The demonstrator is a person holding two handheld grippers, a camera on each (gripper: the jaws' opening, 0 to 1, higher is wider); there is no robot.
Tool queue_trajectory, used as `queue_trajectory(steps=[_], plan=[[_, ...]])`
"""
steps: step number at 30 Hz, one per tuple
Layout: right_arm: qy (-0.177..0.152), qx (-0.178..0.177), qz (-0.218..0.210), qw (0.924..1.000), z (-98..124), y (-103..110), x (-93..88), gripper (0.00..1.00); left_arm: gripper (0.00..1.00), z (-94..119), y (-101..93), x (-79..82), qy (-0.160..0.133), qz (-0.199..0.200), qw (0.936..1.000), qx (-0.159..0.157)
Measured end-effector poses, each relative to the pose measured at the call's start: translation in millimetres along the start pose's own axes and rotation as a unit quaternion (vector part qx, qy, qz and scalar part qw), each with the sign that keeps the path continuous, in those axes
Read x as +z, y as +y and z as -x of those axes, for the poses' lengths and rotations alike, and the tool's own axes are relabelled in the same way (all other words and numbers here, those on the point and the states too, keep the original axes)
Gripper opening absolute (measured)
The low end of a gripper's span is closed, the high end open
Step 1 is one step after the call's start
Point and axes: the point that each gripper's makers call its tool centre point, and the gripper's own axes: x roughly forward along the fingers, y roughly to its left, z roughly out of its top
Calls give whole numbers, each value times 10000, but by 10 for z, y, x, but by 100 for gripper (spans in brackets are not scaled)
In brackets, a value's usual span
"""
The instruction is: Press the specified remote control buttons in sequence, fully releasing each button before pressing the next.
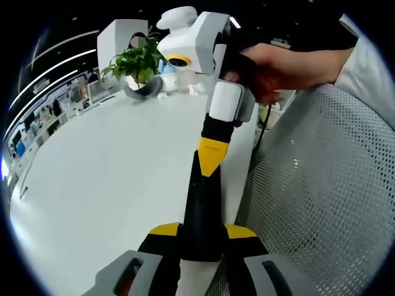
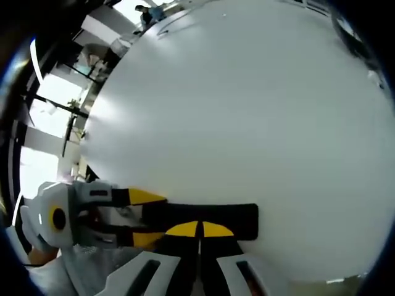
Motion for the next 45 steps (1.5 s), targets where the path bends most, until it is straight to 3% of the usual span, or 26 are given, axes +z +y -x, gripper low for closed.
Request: queue_trajectory(steps=[7, 15, 25, 30, 33, 38, 45], plan=[[-5, -5, 53, 10000, -8, 10, -8, 0, 25, -5, -1, 0, -8, 4, 10000, -11], [-43, 204, -374, 9991, -5, -12, -6, 0, 25, -8, -6, 1, -9, 17, 10000, -16], [-81, 382, -400, 9984, 4, 17, -13, 0, 25, -5, -7, 1, -13, -24, 10000, -15], [-21, -88, 490, 9988, 0, 37, -19, 0, 25, -2, -7, 2, -12, -23, 10000, -11], [20, -233, 712, 9972, -13, 50, -23, 0, 25, 0, -6, 1, -11, -23, 10000, -5], [62, -220, 625, 9978, -8, 31, -28, 0, 25, 3, -7, 0, -11, -22, 10000, -5], [298, -395, 117, 9987, 52, -58, -104, 0, 25, 4, -6, 0, -13, -22, 10000, -2]])
